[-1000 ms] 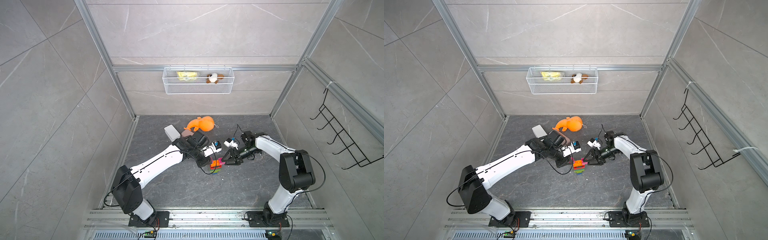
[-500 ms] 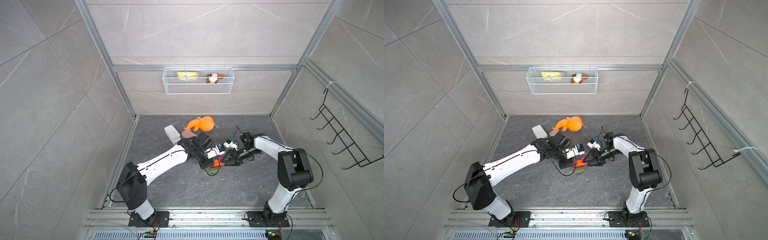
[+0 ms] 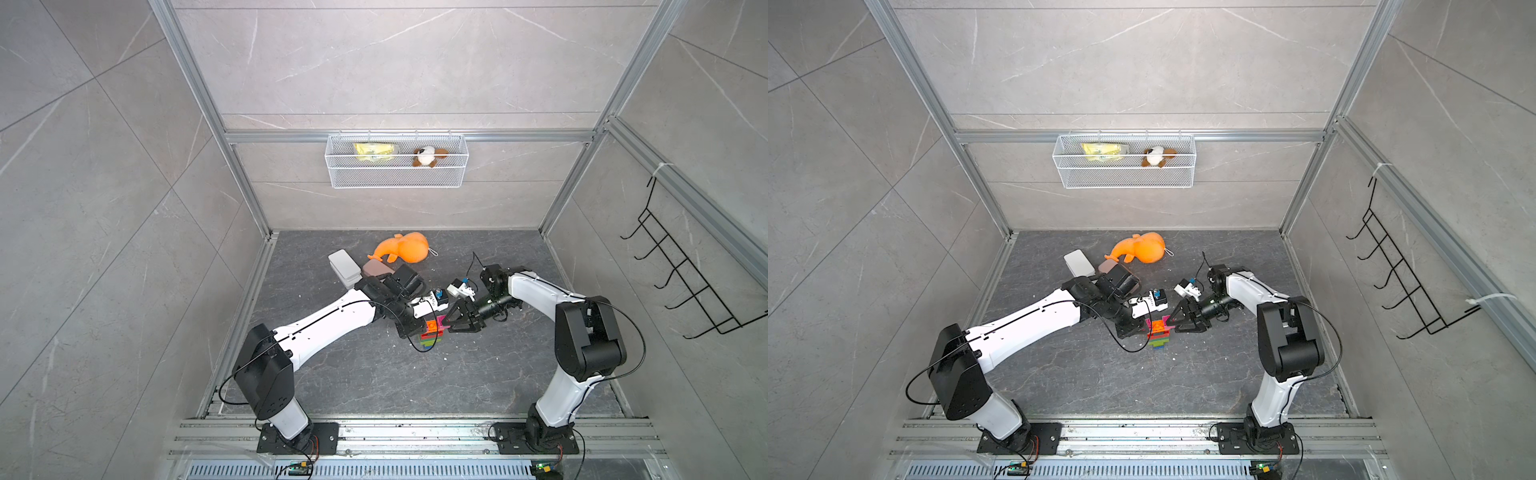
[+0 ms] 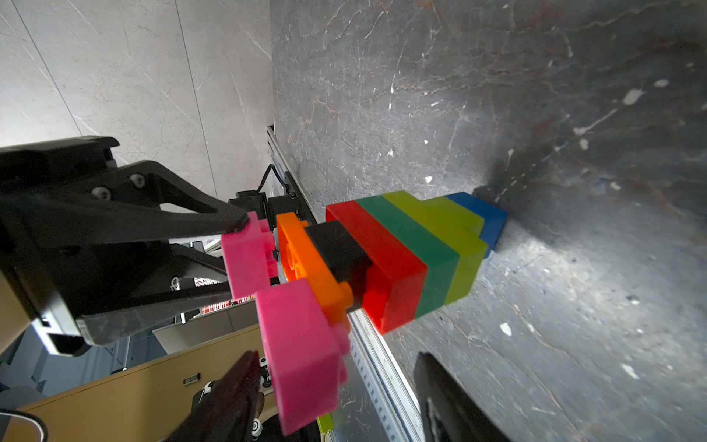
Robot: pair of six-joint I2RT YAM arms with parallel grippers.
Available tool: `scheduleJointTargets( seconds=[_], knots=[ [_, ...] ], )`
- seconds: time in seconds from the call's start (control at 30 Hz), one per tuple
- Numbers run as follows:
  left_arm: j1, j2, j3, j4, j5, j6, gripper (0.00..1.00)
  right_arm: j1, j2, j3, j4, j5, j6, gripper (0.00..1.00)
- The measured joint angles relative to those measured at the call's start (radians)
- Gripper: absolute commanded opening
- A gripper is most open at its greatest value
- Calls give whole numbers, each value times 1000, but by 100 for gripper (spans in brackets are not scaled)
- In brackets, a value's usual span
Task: Assemble a carrot with lego
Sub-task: Assemble the lego brick with the lego brick.
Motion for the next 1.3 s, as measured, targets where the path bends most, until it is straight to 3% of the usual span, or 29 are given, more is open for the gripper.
scheduleJointTargets(
  seconds=[1.3],
  knots=[
    [0, 41, 42, -41, -8, 6, 0, 0, 8, 0, 0, 1, 0, 66]
  ],
)
